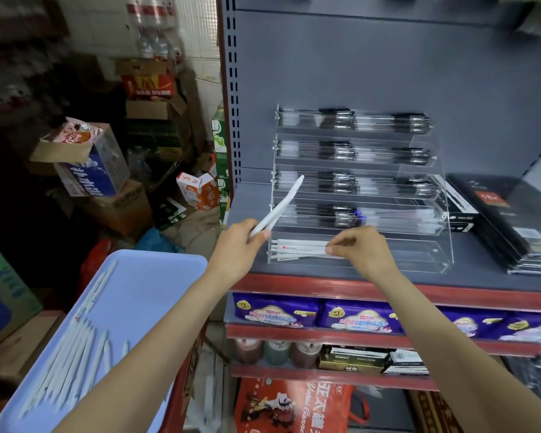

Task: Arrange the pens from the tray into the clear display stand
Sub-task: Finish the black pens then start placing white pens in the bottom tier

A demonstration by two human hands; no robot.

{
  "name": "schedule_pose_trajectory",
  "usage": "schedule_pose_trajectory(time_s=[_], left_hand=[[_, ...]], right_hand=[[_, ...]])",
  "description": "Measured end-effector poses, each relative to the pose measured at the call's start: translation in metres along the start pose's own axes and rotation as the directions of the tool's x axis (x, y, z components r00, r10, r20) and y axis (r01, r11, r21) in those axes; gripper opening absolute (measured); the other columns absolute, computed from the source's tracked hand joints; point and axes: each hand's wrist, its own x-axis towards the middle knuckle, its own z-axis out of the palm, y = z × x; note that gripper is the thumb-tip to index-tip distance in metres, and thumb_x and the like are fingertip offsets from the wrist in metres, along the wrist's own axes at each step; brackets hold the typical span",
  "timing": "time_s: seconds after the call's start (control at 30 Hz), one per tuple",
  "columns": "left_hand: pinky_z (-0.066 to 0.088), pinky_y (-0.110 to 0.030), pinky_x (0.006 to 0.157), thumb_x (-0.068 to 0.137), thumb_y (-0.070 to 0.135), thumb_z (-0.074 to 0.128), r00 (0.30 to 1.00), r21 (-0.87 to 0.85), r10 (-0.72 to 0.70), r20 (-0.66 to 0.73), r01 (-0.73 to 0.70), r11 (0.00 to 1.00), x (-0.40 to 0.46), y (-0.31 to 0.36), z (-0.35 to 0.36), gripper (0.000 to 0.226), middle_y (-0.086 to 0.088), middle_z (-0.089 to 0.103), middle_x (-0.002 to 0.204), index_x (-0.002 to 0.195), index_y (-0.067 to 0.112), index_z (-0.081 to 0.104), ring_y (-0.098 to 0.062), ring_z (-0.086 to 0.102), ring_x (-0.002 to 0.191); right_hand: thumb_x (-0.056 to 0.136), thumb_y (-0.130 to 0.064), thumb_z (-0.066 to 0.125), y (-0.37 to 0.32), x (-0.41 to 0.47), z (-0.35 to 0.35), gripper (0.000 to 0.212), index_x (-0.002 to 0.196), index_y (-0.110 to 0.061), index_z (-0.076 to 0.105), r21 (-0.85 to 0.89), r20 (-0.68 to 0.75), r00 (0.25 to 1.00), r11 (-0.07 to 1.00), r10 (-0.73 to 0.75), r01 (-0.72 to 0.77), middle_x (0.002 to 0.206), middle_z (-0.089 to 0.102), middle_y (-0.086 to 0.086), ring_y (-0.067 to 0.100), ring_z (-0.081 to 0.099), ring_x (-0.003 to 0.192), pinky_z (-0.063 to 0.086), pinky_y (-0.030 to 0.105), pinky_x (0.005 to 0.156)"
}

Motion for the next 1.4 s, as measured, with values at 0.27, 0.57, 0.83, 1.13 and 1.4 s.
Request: schedule_pose_trajectory(time_s=[0.27,0.57,0.83,1.13,1.4], left_hand=[[0.030,-0.017,0.047,0.089,0.027,0.062,0.995,-0.044,0.094,-0.013,-0.094,0.995,-0.002,-0.002,-0.008,0.013,0.006,0.042,0.053,0.081,0.017,0.063,-0.010,0.036,0.049],[0.028,-0.015,0.046,0.087,0.026,0.064,0.993,-0.117,0.114,-0.005,-0.114,0.987,-0.002,0.006,-0.003,0.011,0.005,0.047,0.055,0.089,0.016,0.069,-0.006,0.035,0.047],[0.025,-0.024,0.052,0.092,0.024,0.057,0.988,-0.046,0.031,-0.154,-0.039,0.998,-0.002,0.000,0.002,0.021,0.001,0.036,0.054,0.082,0.009,0.066,-0.013,0.029,0.054],[0.028,-0.021,0.052,0.089,0.024,0.061,0.996,-0.062,0.016,-0.083,-0.021,0.998,0.000,-0.002,0.007,0.017,0.000,0.044,0.059,0.097,0.013,0.072,-0.009,0.033,0.055],[0.038,-0.014,0.067,0.089,0.015,0.061,0.979,0.049,0.148,-0.137,-0.143,0.989,-0.001,0.000,0.002,0.020,-0.005,0.064,0.096,0.107,0.011,0.070,-0.014,0.054,0.081]], right_hand=[[0.086,-0.015,0.065,-0.018,-0.007,-0.014,0.023,0.108,-0.020,0.065,0.419,-0.045,0.997,0.905,-0.063,0.076,0.089,0.070,-0.002,0.012,0.065,0.083,0.049,0.014,0.072],[0.086,0.001,0.060,-0.012,-0.011,-0.017,0.011,0.086,-0.006,0.069,0.673,-0.075,0.996,0.734,-0.049,0.087,0.082,0.069,0.008,0.009,0.069,0.068,0.053,0.014,0.069],[0.084,0.001,0.064,0.011,-0.005,-0.008,0.009,0.092,0.000,0.069,0.478,-0.103,0.992,0.878,0.073,-0.015,0.081,0.068,0.010,0.007,0.067,0.063,0.054,0.015,0.071],[0.081,-0.010,0.070,0.010,0.004,0.003,0.007,0.087,-0.010,0.073,-0.148,-0.074,0.986,0.980,-0.146,0.134,0.089,0.060,0.003,0.014,0.056,0.079,0.039,0.016,0.073],[0.085,-0.016,0.066,-0.001,0.002,0.001,0.013,0.097,-0.014,0.071,-0.034,-0.109,0.984,0.990,-0.141,0.138,0.090,0.063,-0.004,0.003,0.054,0.076,0.039,0.005,0.065]])
